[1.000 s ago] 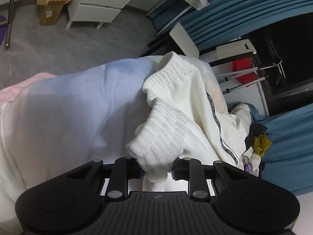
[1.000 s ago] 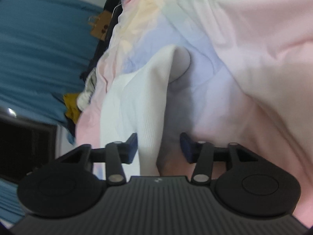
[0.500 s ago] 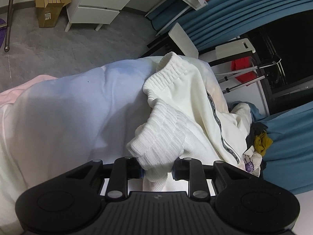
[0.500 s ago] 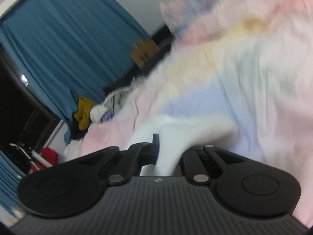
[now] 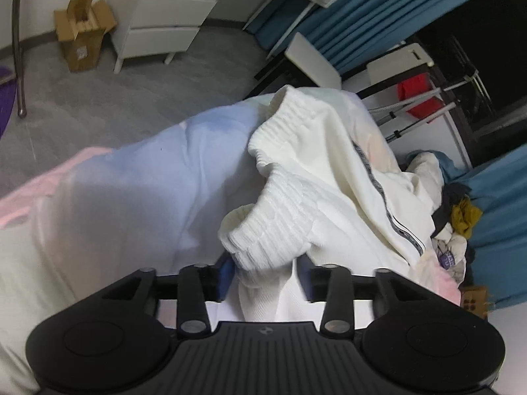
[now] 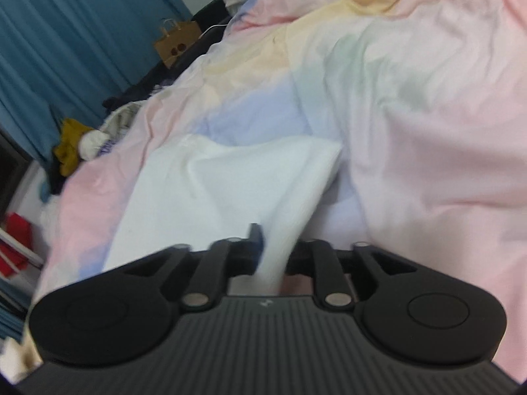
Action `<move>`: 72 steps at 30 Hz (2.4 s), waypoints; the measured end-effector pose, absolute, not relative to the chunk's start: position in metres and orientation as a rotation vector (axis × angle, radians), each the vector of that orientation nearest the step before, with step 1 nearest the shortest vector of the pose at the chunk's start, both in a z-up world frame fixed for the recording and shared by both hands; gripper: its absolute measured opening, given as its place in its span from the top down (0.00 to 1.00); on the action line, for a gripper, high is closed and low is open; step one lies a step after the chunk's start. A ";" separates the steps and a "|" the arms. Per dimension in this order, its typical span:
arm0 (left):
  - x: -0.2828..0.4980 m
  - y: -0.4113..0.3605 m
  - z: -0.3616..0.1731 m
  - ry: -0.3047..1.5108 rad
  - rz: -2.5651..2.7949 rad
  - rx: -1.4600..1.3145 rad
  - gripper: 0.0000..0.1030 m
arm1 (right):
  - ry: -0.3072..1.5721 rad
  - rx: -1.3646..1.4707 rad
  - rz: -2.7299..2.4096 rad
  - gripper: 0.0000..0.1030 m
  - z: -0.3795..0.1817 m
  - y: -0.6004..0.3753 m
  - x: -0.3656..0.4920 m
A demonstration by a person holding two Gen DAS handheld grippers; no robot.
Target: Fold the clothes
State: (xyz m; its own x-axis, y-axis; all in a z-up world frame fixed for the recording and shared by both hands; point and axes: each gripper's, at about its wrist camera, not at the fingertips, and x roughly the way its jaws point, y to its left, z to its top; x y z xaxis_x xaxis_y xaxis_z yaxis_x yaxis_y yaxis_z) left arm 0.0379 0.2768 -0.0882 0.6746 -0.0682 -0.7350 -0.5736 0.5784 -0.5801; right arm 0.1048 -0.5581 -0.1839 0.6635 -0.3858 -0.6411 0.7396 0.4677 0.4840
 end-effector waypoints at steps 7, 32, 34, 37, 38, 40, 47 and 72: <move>0.007 0.254 -0.047 0.720 0.326 -0.726 0.21 | 0.452 0.626 -0.732 0.18 -0.137 -0.529 0.092; 0.161 0.018 -0.064 0.632 0.048 -0.246 0.21 | 0.487 0.495 0.093 0.45 -0.103 -0.337 0.146; 0.179 0.019 -0.074 0.633 0.051 -0.235 0.22 | 0.527 0.502 0.141 0.45 -0.107 -0.330 0.166; 0.197 0.034 -0.091 0.652 0.037 -0.275 0.22 | 0.583 0.485 0.184 0.45 -0.112 -0.316 0.201; 0.200 0.038 -0.096 0.648 0.039 -0.283 0.22 | 0.601 0.492 0.197 0.44 -0.115 -0.310 0.214; 0.210 0.047 -0.107 0.639 0.051 -0.282 0.21 | 0.630 0.513 0.209 0.44 -0.121 -0.295 0.242; 0.219 0.067 -0.138 0.628 0.048 -0.326 0.22 | 0.753 0.584 0.227 0.43 -0.154 -0.237 0.336; 0.223 0.080 -0.149 0.567 -0.082 -0.422 0.22 | 0.389 0.039 -0.238 0.88 0.090 -0.360 0.370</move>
